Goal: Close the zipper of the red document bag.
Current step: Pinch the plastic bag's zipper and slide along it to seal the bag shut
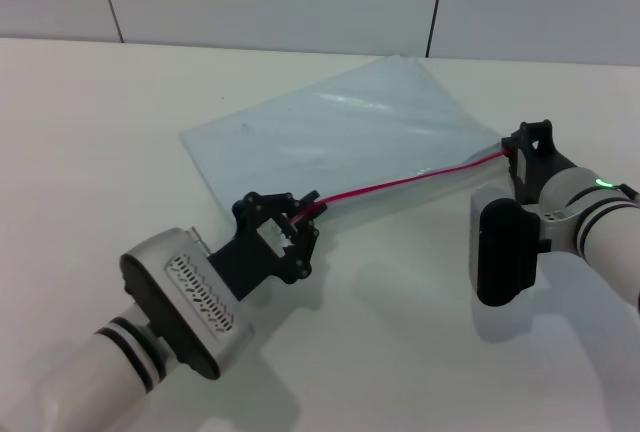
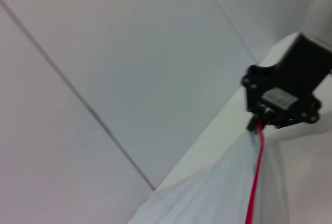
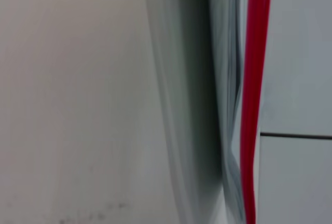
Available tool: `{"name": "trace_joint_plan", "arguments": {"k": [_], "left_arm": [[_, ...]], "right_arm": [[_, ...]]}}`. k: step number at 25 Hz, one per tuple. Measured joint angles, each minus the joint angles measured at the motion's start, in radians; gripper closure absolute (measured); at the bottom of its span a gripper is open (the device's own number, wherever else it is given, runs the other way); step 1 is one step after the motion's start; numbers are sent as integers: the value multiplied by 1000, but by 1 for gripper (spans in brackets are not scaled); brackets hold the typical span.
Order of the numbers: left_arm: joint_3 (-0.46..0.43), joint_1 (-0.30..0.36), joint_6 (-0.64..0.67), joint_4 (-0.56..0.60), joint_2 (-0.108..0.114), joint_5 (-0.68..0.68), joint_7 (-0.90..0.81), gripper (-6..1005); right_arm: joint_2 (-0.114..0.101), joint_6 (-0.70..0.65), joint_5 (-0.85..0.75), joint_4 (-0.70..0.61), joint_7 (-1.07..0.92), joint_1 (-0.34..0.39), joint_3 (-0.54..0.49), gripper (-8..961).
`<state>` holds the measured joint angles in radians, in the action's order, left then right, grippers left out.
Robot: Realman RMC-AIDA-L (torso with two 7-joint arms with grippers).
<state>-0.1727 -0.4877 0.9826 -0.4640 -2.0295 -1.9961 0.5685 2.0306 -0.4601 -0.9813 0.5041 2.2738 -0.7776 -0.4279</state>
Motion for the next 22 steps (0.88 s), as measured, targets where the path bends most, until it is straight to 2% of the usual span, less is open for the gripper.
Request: {"name": "trace_joint_plan", "arguments": {"k": [13, 22], "left_arm": [[11, 52, 23, -2, 5, 6, -30, 768], [-1, 77, 139, 7, 7, 35, -61, 754]], "right_arm": [[-3, 0, -2, -59, -76, 5, -3, 937], [-4, -27, -33, -66, -134, 11, 0, 937]]}}
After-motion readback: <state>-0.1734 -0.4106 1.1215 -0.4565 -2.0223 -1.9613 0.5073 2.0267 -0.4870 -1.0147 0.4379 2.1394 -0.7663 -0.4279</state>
